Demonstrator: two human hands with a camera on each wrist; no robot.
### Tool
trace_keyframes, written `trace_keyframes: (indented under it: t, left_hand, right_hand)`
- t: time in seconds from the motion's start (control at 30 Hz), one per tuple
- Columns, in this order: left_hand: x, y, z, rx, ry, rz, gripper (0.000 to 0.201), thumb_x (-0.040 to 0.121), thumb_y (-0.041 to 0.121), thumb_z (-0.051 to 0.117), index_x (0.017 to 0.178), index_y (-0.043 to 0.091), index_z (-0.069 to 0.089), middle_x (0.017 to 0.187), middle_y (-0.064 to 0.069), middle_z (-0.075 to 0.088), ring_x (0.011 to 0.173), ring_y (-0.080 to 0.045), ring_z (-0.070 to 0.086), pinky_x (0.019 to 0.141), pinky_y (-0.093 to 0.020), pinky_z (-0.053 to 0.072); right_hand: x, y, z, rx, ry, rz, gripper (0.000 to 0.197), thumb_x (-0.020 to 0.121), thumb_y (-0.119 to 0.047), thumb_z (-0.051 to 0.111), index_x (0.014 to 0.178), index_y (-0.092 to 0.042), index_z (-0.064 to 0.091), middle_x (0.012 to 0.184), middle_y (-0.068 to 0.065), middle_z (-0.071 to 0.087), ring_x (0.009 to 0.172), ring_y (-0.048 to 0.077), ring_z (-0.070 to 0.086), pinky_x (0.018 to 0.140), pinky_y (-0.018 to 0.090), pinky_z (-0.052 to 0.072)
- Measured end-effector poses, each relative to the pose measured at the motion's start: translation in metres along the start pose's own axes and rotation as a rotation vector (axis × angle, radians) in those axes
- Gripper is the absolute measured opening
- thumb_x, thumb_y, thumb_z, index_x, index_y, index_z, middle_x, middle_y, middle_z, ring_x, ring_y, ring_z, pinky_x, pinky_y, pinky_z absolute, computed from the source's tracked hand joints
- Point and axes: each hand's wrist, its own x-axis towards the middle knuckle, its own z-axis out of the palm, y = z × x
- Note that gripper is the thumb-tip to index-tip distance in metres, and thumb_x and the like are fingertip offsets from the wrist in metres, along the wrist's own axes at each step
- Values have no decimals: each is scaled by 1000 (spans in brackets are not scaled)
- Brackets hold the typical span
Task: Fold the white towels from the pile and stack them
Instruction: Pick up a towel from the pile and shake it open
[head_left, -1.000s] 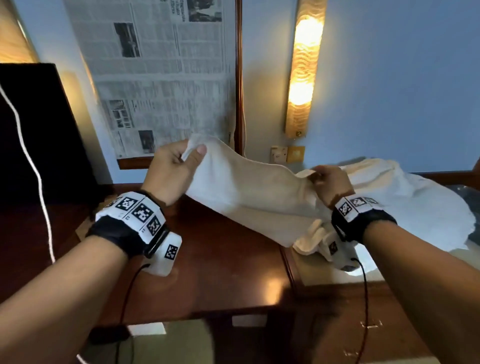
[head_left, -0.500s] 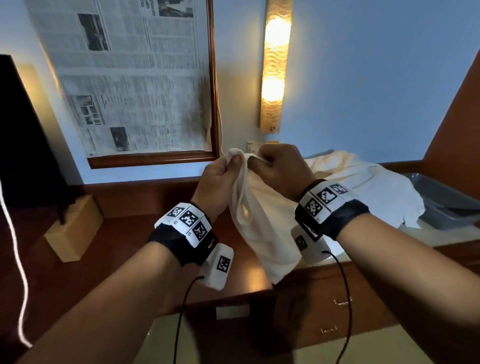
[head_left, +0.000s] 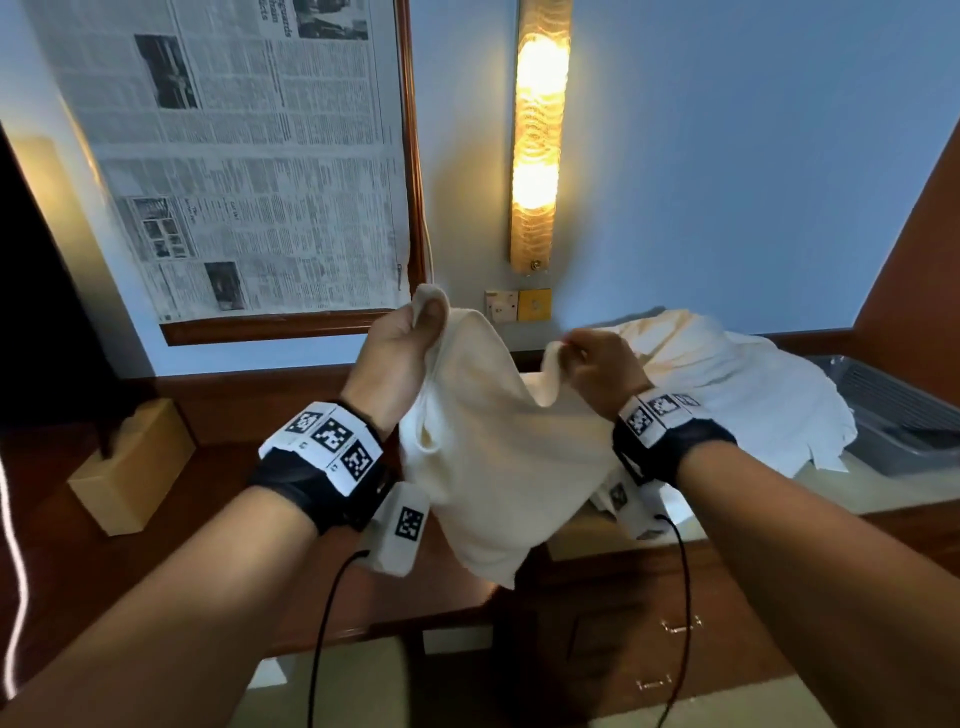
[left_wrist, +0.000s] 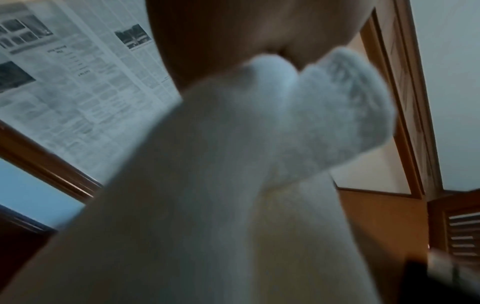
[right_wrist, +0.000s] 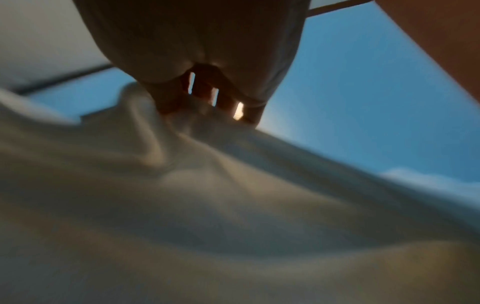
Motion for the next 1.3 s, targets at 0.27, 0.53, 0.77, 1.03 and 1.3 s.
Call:
trace_keyframes:
  t: [0.27,0.53,0.77,1.03,1.3]
  left_hand:
    - [7,-11,51,-117,17,58,43,104,35,47,71,27,72,73,3,65,78,-19,59,80,-40,45]
    - [28,-2,16,267,132,171,46,104,47,43,67,20,48,63,-3,49,60,-14,49,60,-29,39]
    - [12,-22,-25,251,183,23,52,104,45,44,81,1,57,81,-12,63,76,-20,59,76,-41,51]
    - [-20,-47,0,224,85,-50,43,108,29,41,86,2,65,79,-3,66,70,-7,59,68,-22,48]
    - [-15,-28,-52,414,138,41,47,102,49,43,70,20,59,69,4,61,69,-16,55,71,-35,44]
  right_hand:
    - [32,-72,-39,143,45,-280,45,83,-37,76,51,-19,49,48,-9,36,50,7,34,53,26,31]
    - [5,-12,-13,-89,-58,-347,14,88,-28,73,81,-18,66,62,-15,48,57,11,45,56,18,32]
    - [-5,81,21,82,-91,179,27,91,-6,62,71,-23,70,68,0,63,71,26,58,67,35,47]
    - [8,-47,50,221,-155,-255,30,85,1,57,59,-14,58,60,-1,56,56,16,47,59,25,40]
    - [-22,-66,68,110,-237,-339,45,84,-36,75,61,-29,37,57,-12,40,51,5,36,54,18,30]
